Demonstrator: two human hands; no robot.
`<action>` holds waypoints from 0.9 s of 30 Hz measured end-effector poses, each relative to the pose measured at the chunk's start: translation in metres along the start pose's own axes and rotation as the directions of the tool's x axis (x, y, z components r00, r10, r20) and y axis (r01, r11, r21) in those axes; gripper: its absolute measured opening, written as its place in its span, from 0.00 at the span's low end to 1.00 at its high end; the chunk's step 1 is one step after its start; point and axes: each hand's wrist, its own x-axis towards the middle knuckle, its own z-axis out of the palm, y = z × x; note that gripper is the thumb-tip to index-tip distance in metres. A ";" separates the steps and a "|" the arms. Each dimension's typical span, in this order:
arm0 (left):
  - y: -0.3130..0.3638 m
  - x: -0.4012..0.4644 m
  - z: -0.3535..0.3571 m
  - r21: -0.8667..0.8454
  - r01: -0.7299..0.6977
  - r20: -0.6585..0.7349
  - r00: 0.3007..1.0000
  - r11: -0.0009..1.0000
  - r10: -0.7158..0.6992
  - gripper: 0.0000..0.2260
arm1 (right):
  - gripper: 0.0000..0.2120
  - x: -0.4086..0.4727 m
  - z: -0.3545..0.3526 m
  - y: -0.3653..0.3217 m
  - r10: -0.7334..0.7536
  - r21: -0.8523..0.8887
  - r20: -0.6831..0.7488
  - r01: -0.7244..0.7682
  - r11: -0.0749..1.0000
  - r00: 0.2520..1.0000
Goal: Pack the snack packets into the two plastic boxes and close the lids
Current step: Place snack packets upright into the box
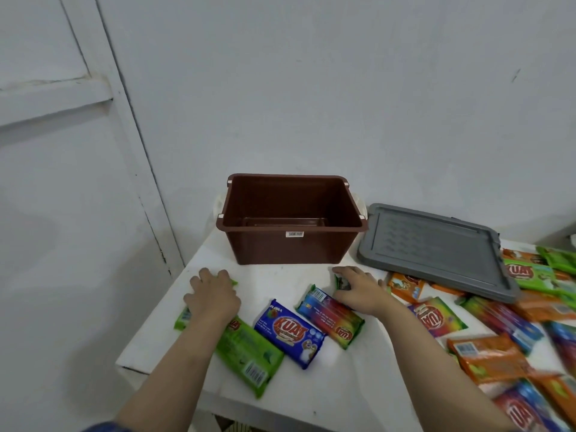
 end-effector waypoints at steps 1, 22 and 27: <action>0.000 -0.002 0.000 -0.010 -0.023 -0.006 1.000 1.000 0.023 0.18 | 0.35 -0.002 -0.001 0.002 -0.013 -0.025 0.024 0.013 1.000 1.000; 0.013 -0.025 0.013 -0.561 -0.574 -0.585 0.784 0.596 0.205 0.13 | 0.11 -0.032 0.009 0.001 0.150 0.549 -0.720 0.425 0.719 0.677; 0.010 -0.025 0.021 -0.496 -0.554 -0.550 0.796 0.669 0.251 0.21 | 0.16 -0.030 0.036 0.005 0.157 0.521 -0.714 0.367 0.771 0.683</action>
